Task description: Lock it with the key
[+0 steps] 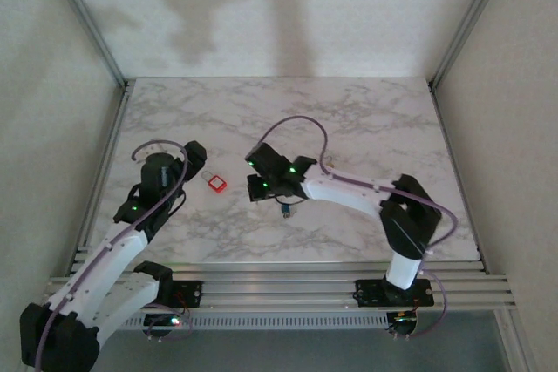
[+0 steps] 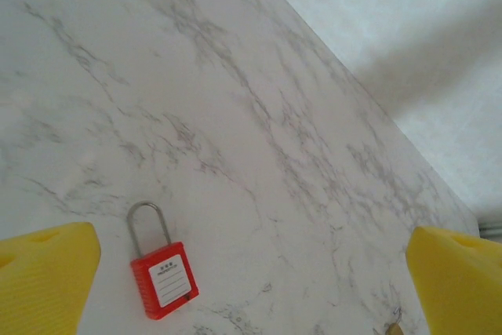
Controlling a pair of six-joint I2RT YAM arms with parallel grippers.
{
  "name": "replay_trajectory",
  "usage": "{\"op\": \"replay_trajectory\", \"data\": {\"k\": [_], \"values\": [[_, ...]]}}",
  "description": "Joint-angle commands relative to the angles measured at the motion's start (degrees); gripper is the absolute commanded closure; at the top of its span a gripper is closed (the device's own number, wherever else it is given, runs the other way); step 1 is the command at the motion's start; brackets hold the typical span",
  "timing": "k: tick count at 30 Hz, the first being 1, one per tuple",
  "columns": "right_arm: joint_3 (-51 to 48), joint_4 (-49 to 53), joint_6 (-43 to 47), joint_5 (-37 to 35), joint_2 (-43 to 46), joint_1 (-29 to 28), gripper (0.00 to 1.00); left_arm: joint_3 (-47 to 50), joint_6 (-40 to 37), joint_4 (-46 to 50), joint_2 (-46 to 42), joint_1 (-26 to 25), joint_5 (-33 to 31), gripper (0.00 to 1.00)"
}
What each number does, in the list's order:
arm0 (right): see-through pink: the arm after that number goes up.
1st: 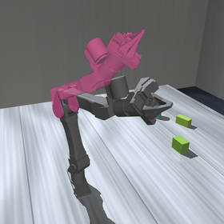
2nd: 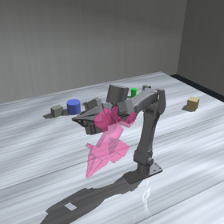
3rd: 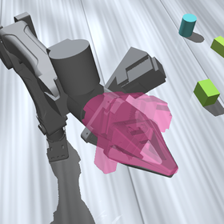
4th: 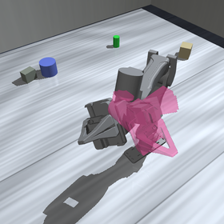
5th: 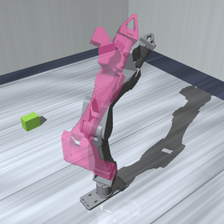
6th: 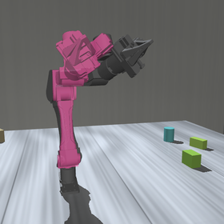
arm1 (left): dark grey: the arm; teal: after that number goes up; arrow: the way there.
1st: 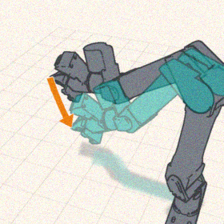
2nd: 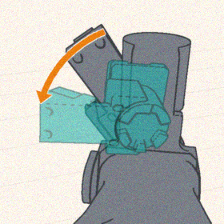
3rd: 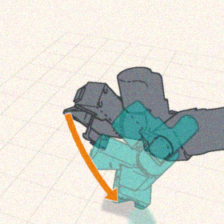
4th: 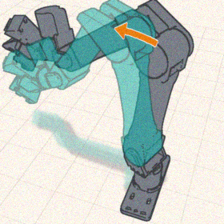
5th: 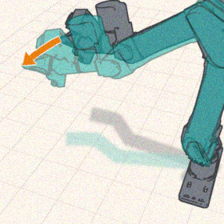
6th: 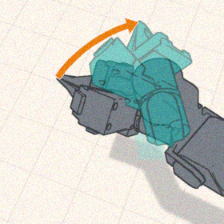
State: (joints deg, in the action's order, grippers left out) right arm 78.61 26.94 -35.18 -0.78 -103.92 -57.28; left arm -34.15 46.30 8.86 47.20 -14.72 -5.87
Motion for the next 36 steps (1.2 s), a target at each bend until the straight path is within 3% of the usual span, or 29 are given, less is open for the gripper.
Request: {"op": "replay_trajectory", "data": {"k": [1,6,12,23,36], "values": [[9.45,10.09,5.61,0.74,-6.49,0.04,1.0,-4.4,-0.41,11.72,-3.34,0.59,-3.94,0.0],[19.61,14.84,10.22,-0.74,-14.2,1.18,1.0,-9.26,-4.88,18.72,-6.11,0.66,-6.19,0.01],[30.81,19.45,14.71,-0.1,-21.58,2.72,1.0,-10.13,-9.57,21.28,-7.89,0.7,-15.0,0.0],[52.31,30.3,21.89,2.89,-34.99,4.91,1.0,-6.81,-8.86,19.04,-10.9,1.09,-16.56,0.01],[62.04,34.11,25.4,6.92,-42.59,4.89,1.0,-6.37,-9.03,18.34,-10.66,2.15,-15.25,0.01]]}}
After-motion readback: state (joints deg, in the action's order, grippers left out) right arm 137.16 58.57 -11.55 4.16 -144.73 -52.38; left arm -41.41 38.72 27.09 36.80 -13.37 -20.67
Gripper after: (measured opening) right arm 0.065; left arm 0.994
